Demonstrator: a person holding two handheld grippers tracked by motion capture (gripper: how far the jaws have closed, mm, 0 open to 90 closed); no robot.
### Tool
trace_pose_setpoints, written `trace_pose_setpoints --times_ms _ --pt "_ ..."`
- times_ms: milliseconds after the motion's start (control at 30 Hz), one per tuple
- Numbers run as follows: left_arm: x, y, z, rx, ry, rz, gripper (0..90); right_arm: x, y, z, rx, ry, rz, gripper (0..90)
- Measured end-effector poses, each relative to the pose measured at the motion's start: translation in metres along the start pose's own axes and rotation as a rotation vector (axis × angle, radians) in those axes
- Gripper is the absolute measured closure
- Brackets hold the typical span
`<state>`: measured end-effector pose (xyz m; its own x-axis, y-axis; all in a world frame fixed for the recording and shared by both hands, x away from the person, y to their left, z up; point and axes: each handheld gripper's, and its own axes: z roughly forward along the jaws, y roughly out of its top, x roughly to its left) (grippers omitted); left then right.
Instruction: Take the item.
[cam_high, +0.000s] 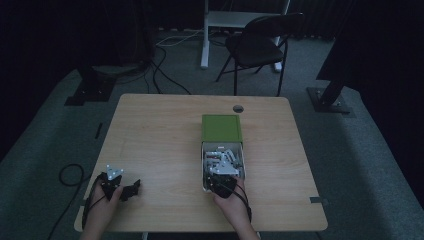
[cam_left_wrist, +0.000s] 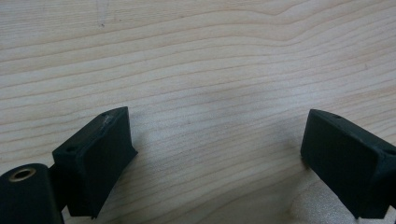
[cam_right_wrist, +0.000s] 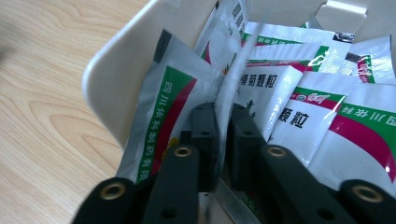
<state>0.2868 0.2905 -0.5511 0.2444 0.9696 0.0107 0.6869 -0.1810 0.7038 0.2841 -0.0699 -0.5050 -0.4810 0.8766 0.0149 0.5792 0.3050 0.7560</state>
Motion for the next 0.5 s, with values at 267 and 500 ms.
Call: trace_pose_setpoints --times_ms 267,500 --pt "0.0 0.0 0.0 0.001 0.0 0.002 9.7 -0.002 0.001 -0.005 -0.015 0.009 0.036 88.3" --pt "0.0 0.0 0.0 0.001 0.0 0.001 9.7 -0.006 0.01 -0.016 -0.056 0.017 0.047 88.7"
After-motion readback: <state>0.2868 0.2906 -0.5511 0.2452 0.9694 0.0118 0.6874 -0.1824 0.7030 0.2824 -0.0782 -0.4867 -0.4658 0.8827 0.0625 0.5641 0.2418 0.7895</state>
